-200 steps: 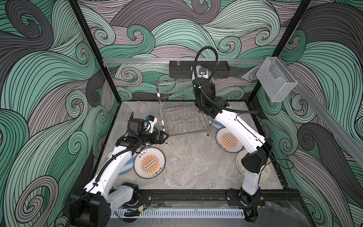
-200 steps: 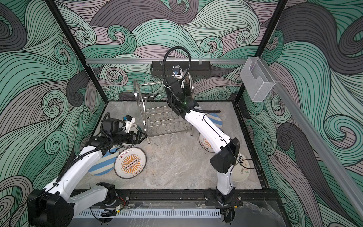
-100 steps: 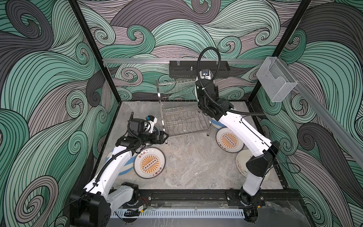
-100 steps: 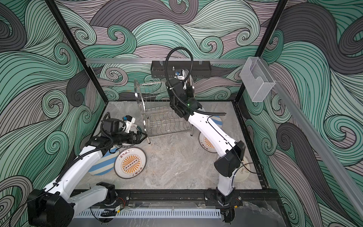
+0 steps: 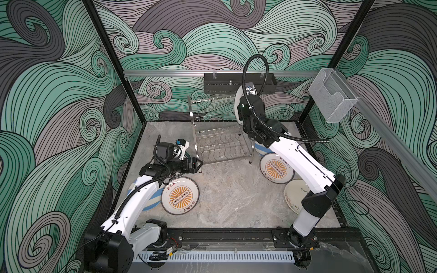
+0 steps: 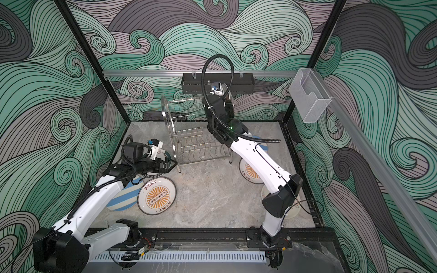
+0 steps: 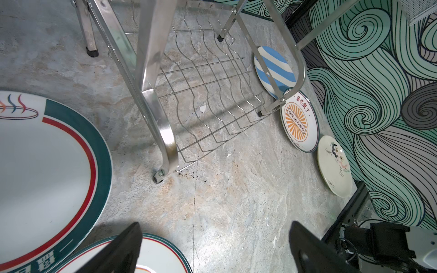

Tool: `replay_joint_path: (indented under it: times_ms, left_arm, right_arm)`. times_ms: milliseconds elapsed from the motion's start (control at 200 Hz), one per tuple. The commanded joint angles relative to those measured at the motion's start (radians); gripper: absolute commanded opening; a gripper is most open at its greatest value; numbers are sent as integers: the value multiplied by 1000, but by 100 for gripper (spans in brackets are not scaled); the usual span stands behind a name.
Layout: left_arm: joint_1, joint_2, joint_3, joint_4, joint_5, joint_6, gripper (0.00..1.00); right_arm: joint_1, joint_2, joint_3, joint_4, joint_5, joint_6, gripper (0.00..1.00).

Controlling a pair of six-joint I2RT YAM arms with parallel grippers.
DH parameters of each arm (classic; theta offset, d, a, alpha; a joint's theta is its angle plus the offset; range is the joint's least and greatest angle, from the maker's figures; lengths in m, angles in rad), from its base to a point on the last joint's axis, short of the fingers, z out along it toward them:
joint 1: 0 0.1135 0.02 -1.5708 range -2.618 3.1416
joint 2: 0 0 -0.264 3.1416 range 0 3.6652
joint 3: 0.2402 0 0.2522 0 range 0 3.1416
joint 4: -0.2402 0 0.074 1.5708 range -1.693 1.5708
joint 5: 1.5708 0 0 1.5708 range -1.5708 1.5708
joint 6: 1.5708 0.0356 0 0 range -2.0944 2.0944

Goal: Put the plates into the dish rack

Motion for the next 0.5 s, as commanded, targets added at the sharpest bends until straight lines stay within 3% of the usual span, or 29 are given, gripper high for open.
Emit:
replay_joint_path:
  times_ms: [0, 250, 495]
  left_arm:
    - [-6, -21, 3, -2, -8, 21, 99]
    - [-6, -33, 8, -9, -36, 29, 99]
    - [-4, -32, 17, -36, -86, 9, 98]
  right_arm:
    - [-4, -71, -8, -16, -60, -7, 51]
    - [-11, -179, -53, -63, -177, 10, 58]
    - [-46, -377, -298, -110, -375, 21, 67]
